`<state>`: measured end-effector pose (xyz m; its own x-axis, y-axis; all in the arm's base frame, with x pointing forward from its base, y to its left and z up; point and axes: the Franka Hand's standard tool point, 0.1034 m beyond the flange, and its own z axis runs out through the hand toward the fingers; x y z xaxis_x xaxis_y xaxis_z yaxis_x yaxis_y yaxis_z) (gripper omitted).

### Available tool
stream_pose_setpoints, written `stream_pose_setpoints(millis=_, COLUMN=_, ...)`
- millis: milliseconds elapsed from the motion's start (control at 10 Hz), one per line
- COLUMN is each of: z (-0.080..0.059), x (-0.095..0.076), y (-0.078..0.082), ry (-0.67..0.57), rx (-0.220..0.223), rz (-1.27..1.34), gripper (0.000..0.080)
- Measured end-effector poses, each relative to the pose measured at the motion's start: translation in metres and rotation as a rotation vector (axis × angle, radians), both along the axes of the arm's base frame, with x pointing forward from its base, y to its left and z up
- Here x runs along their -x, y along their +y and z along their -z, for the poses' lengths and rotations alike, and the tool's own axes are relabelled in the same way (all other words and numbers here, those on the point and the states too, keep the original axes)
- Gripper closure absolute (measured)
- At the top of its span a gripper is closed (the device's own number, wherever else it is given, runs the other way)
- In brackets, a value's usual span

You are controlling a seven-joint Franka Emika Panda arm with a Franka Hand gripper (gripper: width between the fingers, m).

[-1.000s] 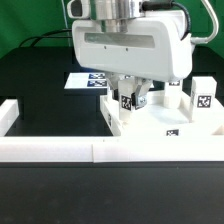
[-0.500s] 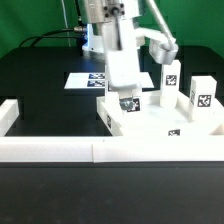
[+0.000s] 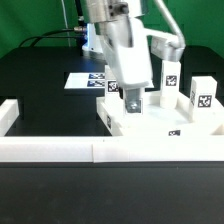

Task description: Assemble square table

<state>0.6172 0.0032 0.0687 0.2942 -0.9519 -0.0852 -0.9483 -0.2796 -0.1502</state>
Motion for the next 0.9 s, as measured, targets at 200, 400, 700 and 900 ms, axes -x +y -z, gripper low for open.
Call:
stream_pose_setpoints(millis=200, z=-0.0007, x=-0.0002, y=0.0013, ry=-0.035, rx=0.029, rz=-0.174, gripper=0.0151)
stream_pose_setpoints(millis=400, z=-0.0005, x=-0.0001, y=0.0002, ry=-0.053, rx=0.050, rz=-0.332, gripper=0.0151)
stream_pose_setpoints(millis=700, z=0.0011, x=0.0004, y=-0.0002, ry=-0.072, rx=0.138, rz=-0.844, gripper=0.0151)
stream_pose_setpoints(millis=900, z=0.0016, x=0.0005, y=-0.0013, ry=-0.069, rx=0.136, rz=-0.808, gripper=0.0275)
